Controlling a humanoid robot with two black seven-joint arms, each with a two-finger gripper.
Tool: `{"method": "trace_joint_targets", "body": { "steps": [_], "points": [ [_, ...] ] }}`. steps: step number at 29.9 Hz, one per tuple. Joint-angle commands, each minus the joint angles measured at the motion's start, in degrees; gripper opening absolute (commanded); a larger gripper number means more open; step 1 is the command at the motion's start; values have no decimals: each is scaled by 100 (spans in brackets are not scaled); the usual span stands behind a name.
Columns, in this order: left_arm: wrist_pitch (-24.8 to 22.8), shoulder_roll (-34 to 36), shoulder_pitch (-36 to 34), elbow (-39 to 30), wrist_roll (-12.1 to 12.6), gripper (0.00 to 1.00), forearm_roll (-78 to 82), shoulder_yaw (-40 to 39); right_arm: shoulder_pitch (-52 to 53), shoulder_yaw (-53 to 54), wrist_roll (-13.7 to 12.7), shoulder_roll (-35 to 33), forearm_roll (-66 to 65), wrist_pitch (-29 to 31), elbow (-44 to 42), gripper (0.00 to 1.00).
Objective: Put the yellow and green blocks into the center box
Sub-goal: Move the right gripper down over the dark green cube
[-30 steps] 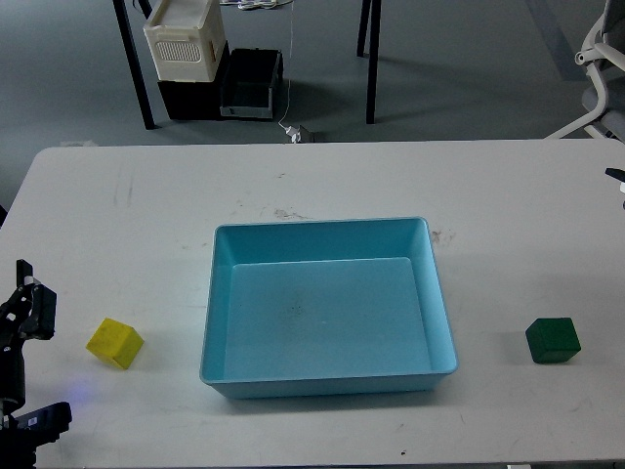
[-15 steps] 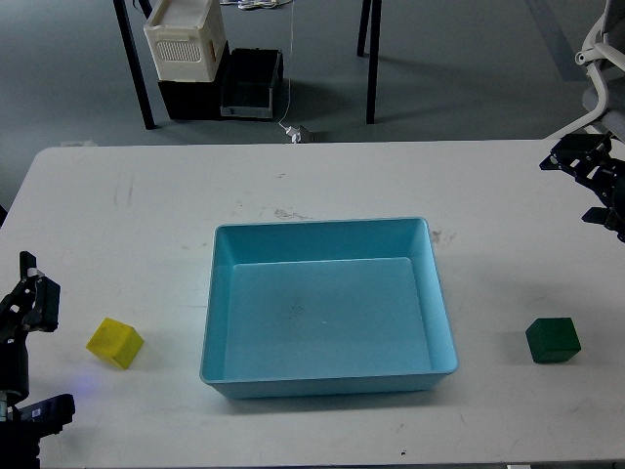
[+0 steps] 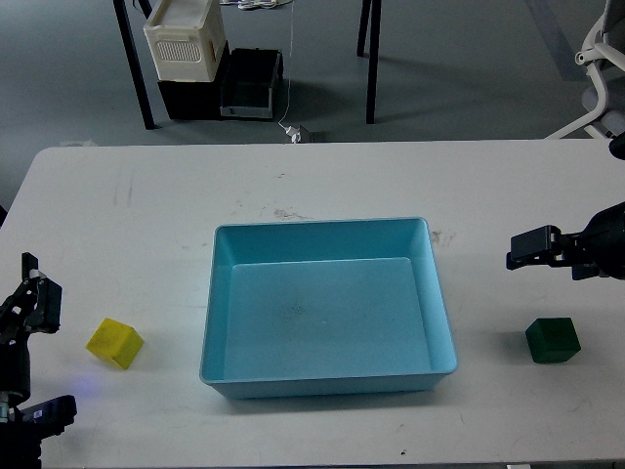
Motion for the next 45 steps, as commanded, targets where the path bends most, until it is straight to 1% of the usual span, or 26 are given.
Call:
{"method": "trace_joint_targets", "body": {
  "steps": [1, 6, 15, 25, 29, 45],
  "points": [
    [0, -7, 4, 0, 0, 100, 0, 0, 16, 45, 10, 11, -41, 40, -258, 100],
    [0, -16, -5, 0, 0, 100, 9, 8, -62, 27, 10, 28, -155, 40, -531, 100],
    [0, -16, -13, 0, 9, 100, 9, 8, -739, 45, 1, 55, -735, 40, -453, 100],
    [0, -25, -13, 17, 9, 100, 18, 8, -1398, 45, -7, 380, -1367, 40, -505, 100],
    [0, -25, -5, 17, 9, 100, 18, 8, -1548, 45, -7, 406, -1622, 40, -514, 100],
    [0, -7, -22, 70, -17, 100, 18, 149, -1829, 98, -7, 793, -1640, 40, -725, 100]
  ]
}}
